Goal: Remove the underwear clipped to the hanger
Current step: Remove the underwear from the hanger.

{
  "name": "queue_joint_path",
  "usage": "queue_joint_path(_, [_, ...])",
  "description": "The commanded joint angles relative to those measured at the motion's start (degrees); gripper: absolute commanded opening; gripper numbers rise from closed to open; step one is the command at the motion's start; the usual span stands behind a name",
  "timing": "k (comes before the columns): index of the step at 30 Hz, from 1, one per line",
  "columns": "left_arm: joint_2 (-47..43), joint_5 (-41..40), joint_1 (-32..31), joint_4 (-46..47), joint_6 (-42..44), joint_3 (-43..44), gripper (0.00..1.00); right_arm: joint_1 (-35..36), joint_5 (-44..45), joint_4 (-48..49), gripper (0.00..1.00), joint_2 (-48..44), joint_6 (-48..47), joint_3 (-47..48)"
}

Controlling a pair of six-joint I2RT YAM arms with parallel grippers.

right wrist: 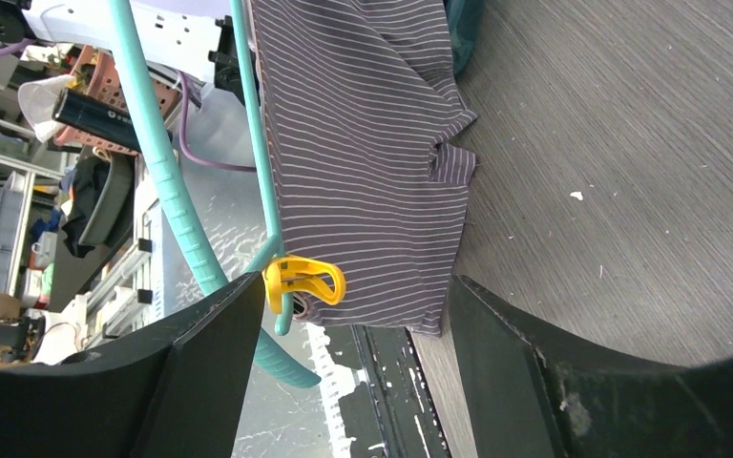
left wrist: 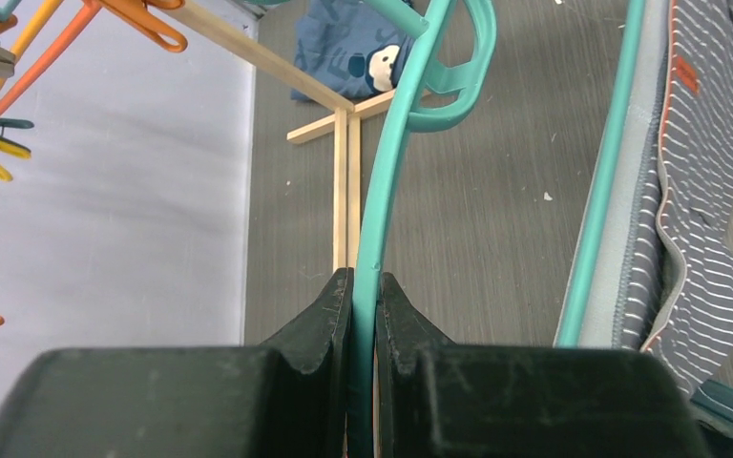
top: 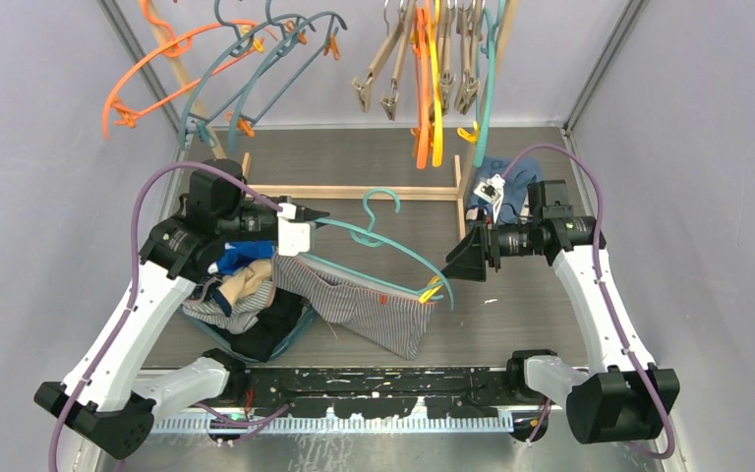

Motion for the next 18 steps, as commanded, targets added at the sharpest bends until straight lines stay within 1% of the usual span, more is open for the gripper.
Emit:
queue_joint_path(1, [-0.75,-3.17,0.61,5.91,-0.42,2.01,0.00,-0.04,-3.94,-2.56,0.76,0.74,-3.81,2.85])
queue_joint_path(5, [-1.04,-2.70,0.59,7.25,-0.11,0.60,0.00,0.16,-5.28,-2.45,0.76,1.68,-4.37,2.47])
queue_joint_path(10, [-1.15,1.12,0.61,7.54,3.86,-1.13,0.00,1.45,-5.51,-2.63,0.75,2.99,-4.11,3.08])
queue_joint_path(15, [-0.47,-0.03,0.52,9.30,4.28,-0.65,0.00,2.75,-5.81,-2.40,0.73,2.60,-2.74,1.92])
queue_joint_path(18, [0.19,-0.53,0.52,10.17,4.71,-0.13,0.00,3.24,-6.23,0.47,0.71,2.15,0.11,-0.12])
